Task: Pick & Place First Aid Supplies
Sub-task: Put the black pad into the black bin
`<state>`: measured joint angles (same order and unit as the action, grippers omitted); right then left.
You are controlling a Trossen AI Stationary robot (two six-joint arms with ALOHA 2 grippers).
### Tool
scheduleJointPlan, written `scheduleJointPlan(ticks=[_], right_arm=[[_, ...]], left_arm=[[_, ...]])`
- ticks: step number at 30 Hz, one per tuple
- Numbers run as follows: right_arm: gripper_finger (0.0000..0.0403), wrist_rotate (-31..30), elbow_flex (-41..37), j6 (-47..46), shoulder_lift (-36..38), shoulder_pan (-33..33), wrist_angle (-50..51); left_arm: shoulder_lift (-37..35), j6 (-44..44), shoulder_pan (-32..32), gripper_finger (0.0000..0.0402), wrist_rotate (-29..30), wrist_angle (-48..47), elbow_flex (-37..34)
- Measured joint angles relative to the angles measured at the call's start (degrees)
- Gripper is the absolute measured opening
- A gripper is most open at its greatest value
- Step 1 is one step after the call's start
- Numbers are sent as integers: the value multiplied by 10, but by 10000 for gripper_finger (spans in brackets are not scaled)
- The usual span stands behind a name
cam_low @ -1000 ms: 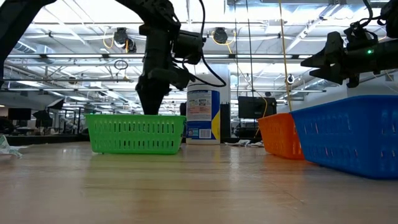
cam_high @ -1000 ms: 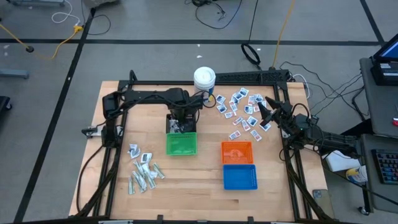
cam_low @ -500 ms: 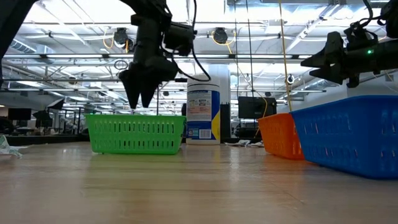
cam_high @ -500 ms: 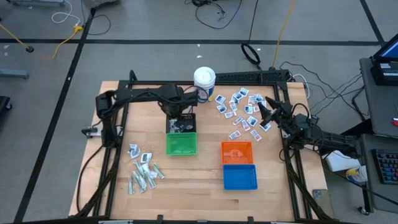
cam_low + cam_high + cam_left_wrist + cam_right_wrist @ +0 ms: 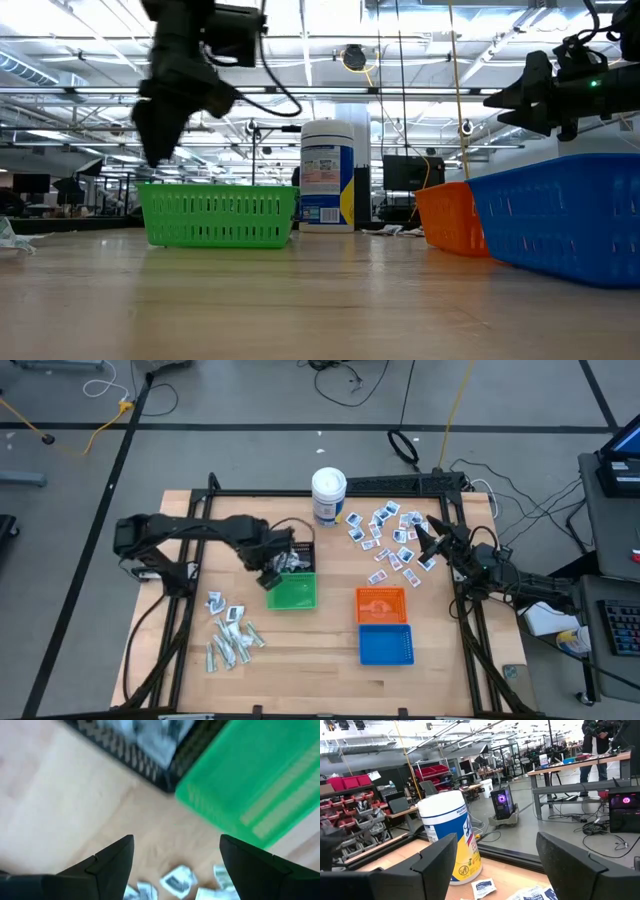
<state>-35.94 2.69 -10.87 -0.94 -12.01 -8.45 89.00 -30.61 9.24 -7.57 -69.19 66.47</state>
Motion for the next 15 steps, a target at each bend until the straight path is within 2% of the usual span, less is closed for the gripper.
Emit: scheduleJointPlan(ticks=[8, 15], right_arm=[[267, 0, 0, 0, 0, 0, 0], [267, 0, 0, 0, 0, 0, 0]], left_arm=[[-87, -70, -74, 303, -6, 2, -106], [-135, -109, -132, 299, -15, 3, -165]])
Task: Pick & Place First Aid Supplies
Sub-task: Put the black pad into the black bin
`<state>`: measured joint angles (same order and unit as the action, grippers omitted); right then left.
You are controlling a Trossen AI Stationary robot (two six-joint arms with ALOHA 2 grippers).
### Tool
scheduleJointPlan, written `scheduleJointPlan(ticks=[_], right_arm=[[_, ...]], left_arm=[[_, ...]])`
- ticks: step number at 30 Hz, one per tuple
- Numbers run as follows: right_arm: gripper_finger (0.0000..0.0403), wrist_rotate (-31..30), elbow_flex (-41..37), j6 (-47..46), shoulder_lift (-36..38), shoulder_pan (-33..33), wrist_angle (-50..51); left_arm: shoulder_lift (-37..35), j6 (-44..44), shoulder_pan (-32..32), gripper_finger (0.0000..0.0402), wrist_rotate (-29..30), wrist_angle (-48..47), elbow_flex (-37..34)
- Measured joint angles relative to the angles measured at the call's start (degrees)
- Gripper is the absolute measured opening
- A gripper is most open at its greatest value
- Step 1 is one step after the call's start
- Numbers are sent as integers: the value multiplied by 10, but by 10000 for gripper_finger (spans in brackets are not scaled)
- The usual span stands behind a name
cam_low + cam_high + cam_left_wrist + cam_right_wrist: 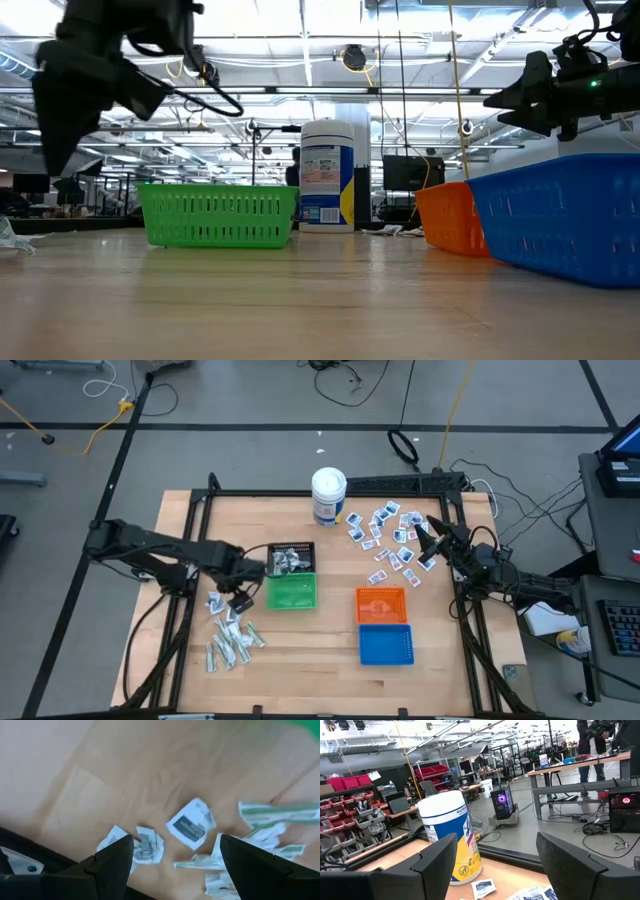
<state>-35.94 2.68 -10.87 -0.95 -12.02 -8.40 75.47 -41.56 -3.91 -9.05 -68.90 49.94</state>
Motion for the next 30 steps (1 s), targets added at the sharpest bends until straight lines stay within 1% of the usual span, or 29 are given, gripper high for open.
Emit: scheduleJointPlan(ticks=[6, 10, 16, 22, 26, 30], right_arm=[[267, 0, 0, 0, 0, 0, 0], [267, 0, 0, 0, 0, 0, 0], [267, 0, 0, 0, 0, 0, 0], [267, 0, 0, 0, 0, 0, 0], [267, 0, 0, 0, 0, 0, 0], [267, 0, 0, 0, 0, 0, 0]], left_arm=[[-2, -22, -42, 299, 0, 26, -32], [14, -55, -62, 298, 4, 40, -56], [38, -70, -87, 298, 10, 93, -81], [69, -71, -100, 298, 25, 150, -103], [78, -57, -102, 298, 26, 198, -111], [77, -47, -101, 290, 24, 219, -117]])
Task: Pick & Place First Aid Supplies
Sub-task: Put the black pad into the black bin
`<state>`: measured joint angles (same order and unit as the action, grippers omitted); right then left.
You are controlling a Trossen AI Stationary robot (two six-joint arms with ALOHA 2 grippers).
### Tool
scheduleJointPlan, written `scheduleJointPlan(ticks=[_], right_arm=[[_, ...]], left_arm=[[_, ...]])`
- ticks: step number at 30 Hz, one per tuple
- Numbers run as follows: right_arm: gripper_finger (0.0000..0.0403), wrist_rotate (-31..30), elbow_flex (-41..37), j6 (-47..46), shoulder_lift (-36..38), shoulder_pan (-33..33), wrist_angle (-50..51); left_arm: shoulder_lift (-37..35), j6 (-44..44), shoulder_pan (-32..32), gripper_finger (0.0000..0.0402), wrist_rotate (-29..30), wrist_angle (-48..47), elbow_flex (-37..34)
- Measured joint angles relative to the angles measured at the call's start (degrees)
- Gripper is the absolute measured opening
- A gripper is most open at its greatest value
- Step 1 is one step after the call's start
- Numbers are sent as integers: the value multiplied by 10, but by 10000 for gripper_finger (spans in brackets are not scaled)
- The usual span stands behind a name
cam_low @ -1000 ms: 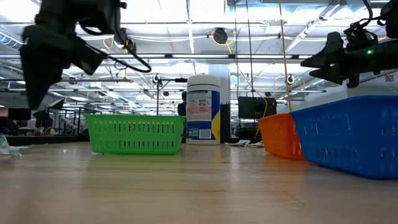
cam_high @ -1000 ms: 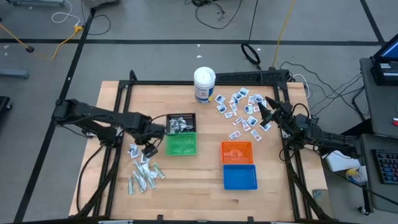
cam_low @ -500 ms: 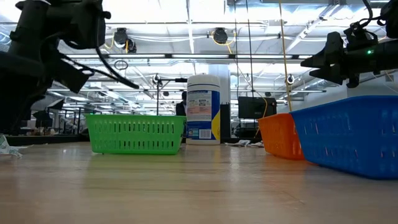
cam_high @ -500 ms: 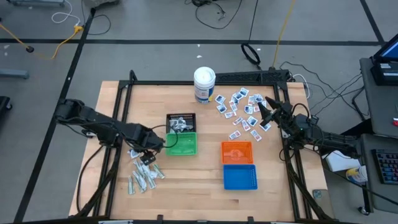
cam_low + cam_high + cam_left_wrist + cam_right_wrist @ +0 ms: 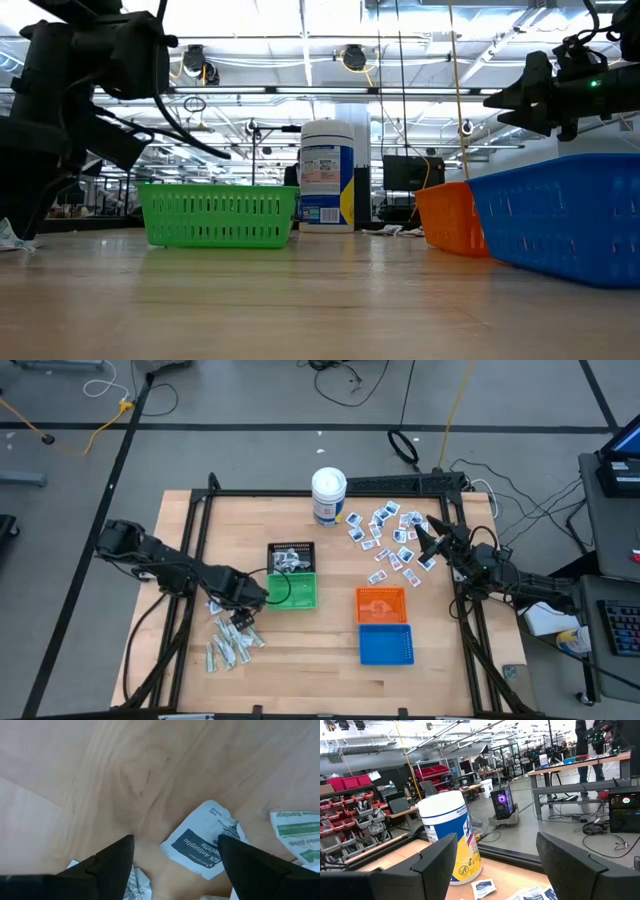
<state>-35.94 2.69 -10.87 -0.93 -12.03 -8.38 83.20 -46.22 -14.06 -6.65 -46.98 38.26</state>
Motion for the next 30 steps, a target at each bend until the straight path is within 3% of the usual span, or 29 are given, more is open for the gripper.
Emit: scheduleJointPlan(ticks=[4, 15, 23, 30], right_arm=[[267, 0, 0, 0, 0, 0, 0], [267, 0, 0, 0, 0, 0, 0], [267, 0, 0, 0, 0, 0, 0], [267, 0, 0, 0, 0, 0, 0]], left_arm=[[0, 12, 0, 240, -9, 9, -4], [0, 15, 0, 19, -28, 11, -7], [-34, 17, 24, 5, -38, -14, -4], [-83, 50, 63, 5, -27, -111, 24]])
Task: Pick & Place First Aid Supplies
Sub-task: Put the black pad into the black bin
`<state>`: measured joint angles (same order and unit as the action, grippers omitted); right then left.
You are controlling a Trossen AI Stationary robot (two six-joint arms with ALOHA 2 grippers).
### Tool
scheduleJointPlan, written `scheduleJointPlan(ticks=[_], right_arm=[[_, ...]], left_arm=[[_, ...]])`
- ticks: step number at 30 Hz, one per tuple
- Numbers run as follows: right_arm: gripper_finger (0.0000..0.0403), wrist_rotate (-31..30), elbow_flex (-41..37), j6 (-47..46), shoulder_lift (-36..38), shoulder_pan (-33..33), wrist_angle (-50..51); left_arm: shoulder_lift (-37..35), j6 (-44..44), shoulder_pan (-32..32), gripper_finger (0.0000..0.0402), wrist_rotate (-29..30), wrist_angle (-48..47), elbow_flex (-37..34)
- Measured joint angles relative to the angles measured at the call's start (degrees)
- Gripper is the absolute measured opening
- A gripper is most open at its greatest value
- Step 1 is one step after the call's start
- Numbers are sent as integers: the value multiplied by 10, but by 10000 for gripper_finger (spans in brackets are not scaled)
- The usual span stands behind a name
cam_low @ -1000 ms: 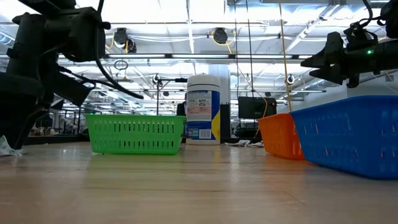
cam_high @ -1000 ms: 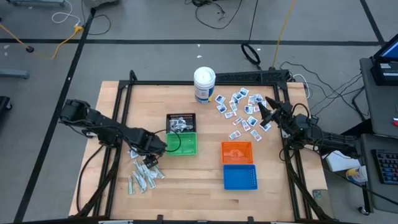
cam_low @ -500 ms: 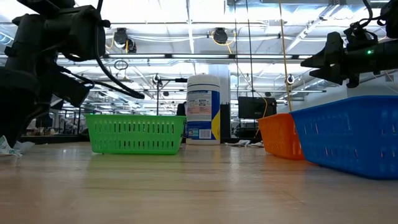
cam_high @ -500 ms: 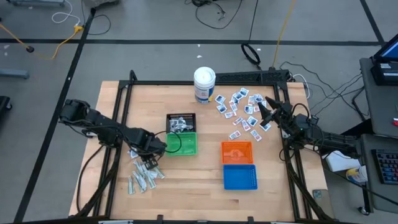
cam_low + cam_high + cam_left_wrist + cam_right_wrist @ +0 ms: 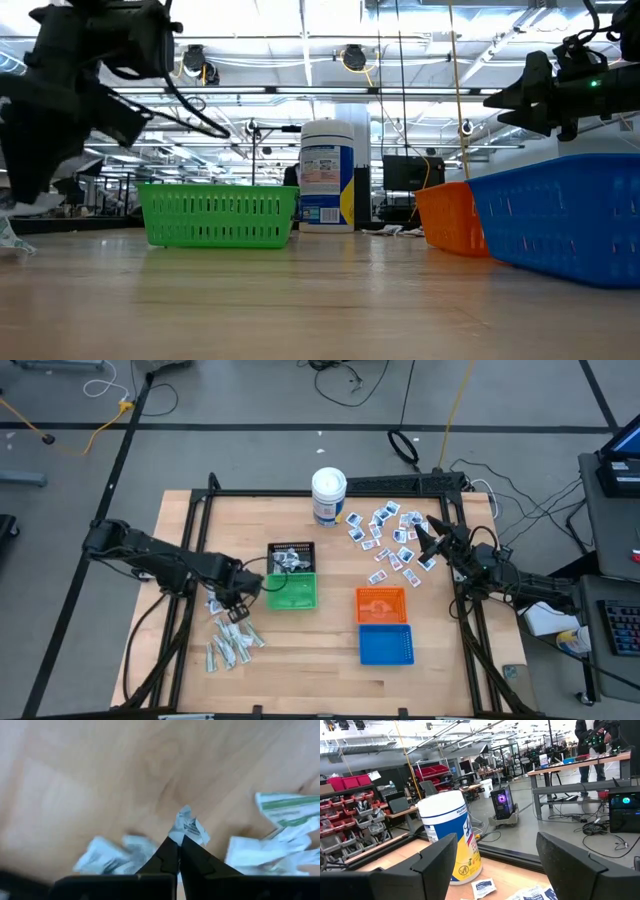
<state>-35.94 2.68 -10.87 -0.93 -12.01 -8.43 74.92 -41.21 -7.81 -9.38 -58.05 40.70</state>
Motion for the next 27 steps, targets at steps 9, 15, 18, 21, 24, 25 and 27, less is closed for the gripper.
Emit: scheduleJointPlan(ticks=[9, 15, 18, 21, 24, 25, 27], right_arm=[[267, 0, 0, 0, 0, 0, 1], [267, 0, 0, 0, 0, 0, 0], [267, 0, 0, 0, 0, 0, 0], [267, 0, 0, 0, 0, 0, 0], [267, 0, 0, 0, 0, 0, 0], [267, 0, 0, 0, 0, 0, 0], [267, 0, 0, 0, 0, 0, 0]], left_arm=[[-38, 18, 55, 3, 26, -96, 29], [0, 58, 103, 2, 47, -122, 89], [47, 97, 128, 1, 55, -127, 151], [101, 134, 152, 1, 64, -130, 211], [156, 162, 173, 1, 69, -140, 281], [174, 171, 180, 1, 70, -145, 302], [208, 186, 192, 1, 72, -154, 346]])
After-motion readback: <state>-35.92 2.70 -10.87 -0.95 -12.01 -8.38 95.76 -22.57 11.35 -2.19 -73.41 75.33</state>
